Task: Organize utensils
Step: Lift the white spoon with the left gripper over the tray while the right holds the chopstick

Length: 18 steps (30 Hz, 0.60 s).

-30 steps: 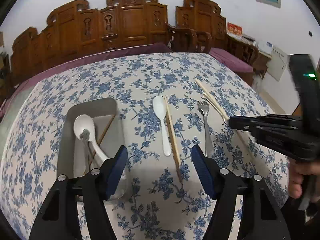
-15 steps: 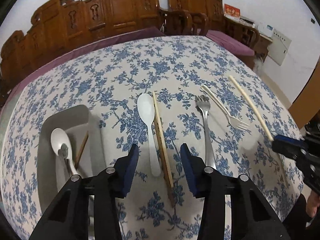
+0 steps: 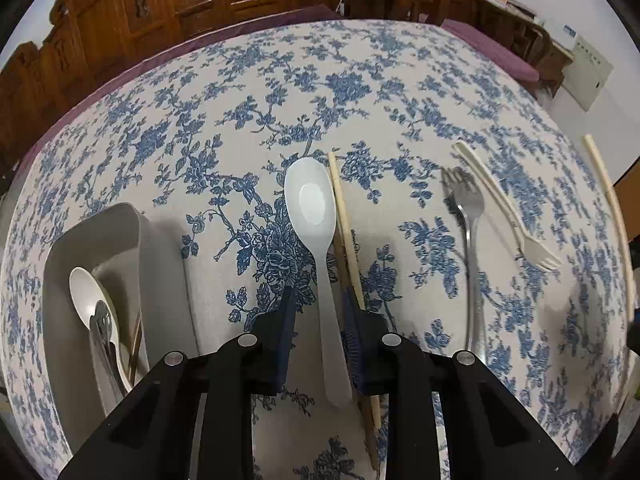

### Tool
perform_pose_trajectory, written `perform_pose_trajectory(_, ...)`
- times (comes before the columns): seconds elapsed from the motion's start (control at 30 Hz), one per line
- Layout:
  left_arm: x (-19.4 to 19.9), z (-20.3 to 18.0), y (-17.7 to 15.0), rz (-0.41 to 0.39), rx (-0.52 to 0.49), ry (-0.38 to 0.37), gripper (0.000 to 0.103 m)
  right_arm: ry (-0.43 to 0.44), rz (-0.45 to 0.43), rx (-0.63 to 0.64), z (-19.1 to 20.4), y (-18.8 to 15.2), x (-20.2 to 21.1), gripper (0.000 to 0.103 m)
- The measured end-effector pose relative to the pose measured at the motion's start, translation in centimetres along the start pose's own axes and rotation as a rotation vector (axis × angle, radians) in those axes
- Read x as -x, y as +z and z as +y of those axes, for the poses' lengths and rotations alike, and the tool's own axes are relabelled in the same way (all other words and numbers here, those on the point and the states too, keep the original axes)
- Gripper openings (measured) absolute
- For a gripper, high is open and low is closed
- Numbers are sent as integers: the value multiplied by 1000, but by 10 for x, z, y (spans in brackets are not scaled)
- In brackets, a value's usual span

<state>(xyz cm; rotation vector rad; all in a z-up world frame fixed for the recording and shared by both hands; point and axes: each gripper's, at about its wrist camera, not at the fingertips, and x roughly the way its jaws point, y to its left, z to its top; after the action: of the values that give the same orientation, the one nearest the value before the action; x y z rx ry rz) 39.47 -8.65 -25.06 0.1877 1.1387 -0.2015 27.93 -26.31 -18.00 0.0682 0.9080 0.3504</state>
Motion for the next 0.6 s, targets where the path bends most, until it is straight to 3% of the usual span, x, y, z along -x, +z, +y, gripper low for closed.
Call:
perform_pose_trajectory(0.47, -16, -3, 9, 38, -5, 38, 19, 8, -4, -6, -1, 1, 1, 6)
perform_pose_trajectory(0.6, -18, -3, 12, 47, -4, 13, 7, 10, -2, -5, -1, 0, 1, 6)
